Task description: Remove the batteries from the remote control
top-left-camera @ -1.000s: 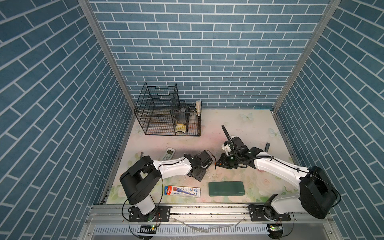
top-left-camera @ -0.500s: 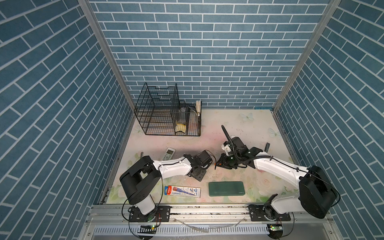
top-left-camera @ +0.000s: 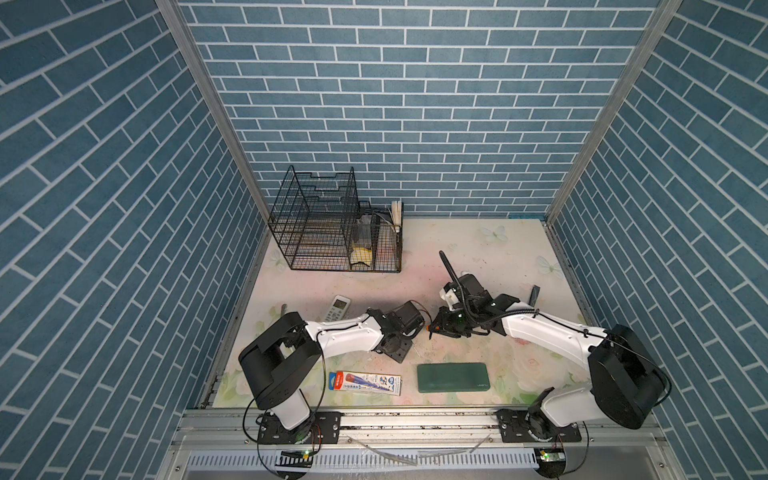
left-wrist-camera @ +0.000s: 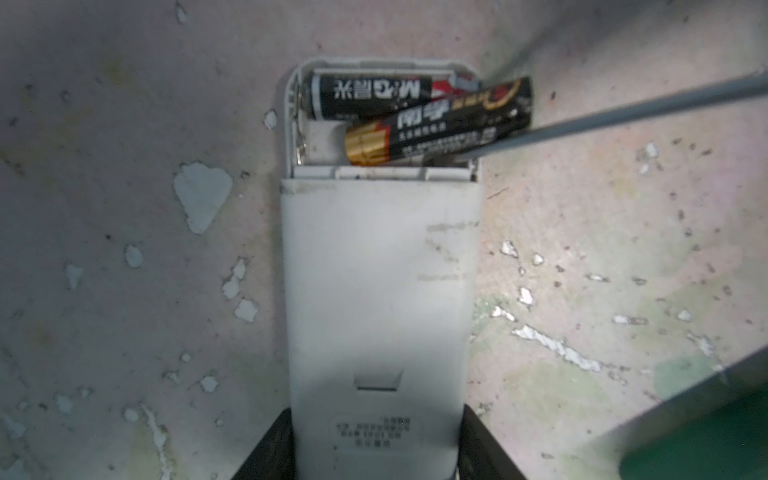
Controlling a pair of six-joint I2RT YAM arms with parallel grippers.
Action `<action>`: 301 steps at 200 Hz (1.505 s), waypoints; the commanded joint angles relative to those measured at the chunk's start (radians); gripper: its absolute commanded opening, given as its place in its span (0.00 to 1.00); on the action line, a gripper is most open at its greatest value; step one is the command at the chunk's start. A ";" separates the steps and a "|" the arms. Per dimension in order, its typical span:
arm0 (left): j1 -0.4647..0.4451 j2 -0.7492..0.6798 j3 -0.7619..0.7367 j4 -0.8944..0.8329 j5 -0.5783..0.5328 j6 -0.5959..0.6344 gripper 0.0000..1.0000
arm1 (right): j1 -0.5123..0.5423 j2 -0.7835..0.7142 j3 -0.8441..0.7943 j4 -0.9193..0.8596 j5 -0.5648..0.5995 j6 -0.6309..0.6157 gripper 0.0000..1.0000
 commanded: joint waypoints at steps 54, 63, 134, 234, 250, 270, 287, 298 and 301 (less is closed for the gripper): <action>-0.023 0.097 -0.071 0.078 0.097 -0.007 0.20 | -0.010 0.054 0.058 0.071 0.038 -0.002 0.00; -0.023 0.098 -0.073 0.080 0.097 -0.006 0.20 | -0.013 0.057 0.065 0.077 0.035 -0.001 0.00; -0.025 0.103 -0.088 0.090 0.101 -0.013 0.20 | -0.029 0.072 0.103 0.099 -0.020 0.006 0.00; -0.027 0.108 -0.086 0.074 0.077 -0.007 0.31 | -0.058 0.029 0.084 0.050 0.003 -0.017 0.00; -0.027 0.113 -0.079 0.053 0.059 -0.004 0.43 | -0.081 0.020 0.078 0.052 0.003 -0.022 0.00; -0.027 0.117 -0.073 0.039 0.043 -0.018 0.59 | -0.105 0.007 0.079 0.045 0.005 -0.035 0.00; -0.026 0.121 -0.073 0.027 0.027 -0.036 0.68 | -0.122 -0.004 0.087 0.031 0.008 -0.051 0.00; -0.025 0.121 -0.071 0.015 0.015 -0.051 0.73 | -0.133 -0.013 0.090 0.023 0.010 -0.060 0.00; -0.024 0.121 -0.070 0.010 0.010 -0.054 0.74 | -0.136 -0.015 0.091 0.022 0.011 -0.061 0.00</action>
